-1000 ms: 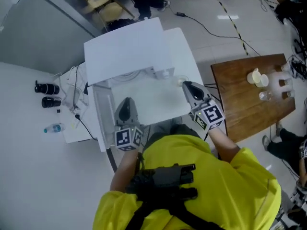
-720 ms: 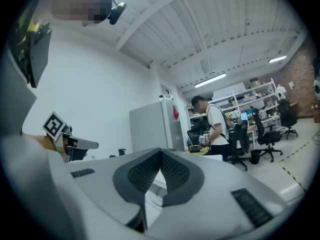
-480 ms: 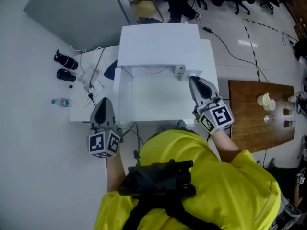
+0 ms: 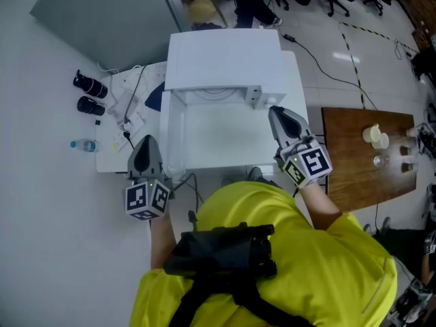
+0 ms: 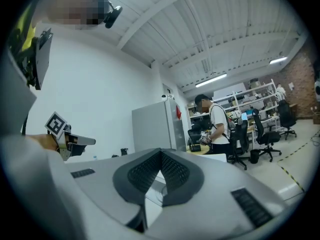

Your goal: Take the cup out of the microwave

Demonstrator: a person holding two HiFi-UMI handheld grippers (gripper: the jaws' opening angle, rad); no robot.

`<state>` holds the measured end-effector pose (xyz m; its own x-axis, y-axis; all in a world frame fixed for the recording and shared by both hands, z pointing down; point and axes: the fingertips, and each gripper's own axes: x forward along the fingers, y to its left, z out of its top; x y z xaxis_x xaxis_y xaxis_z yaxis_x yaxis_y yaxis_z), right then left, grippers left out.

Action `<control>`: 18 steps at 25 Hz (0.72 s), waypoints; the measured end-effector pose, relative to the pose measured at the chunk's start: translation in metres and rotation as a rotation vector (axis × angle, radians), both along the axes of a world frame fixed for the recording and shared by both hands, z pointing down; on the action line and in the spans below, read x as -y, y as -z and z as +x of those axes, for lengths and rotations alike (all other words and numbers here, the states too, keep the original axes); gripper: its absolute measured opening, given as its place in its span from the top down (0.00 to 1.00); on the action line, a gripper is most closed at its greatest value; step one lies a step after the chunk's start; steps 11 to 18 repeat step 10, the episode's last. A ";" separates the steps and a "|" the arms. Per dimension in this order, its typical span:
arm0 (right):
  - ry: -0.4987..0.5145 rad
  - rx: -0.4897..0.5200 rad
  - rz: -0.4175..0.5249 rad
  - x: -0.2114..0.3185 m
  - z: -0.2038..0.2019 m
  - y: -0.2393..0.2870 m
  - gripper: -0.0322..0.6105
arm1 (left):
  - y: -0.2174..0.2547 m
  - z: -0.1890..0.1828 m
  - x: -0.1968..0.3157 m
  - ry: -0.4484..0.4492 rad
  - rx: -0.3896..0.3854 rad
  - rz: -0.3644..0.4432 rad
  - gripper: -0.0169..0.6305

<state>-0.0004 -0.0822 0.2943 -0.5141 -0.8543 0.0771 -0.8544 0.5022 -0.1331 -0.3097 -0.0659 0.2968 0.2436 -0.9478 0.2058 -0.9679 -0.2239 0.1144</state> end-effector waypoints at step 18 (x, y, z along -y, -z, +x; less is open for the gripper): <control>-0.013 -0.004 -0.013 -0.012 0.010 -0.005 0.95 | -0.011 0.028 0.010 -0.077 0.006 -0.026 0.97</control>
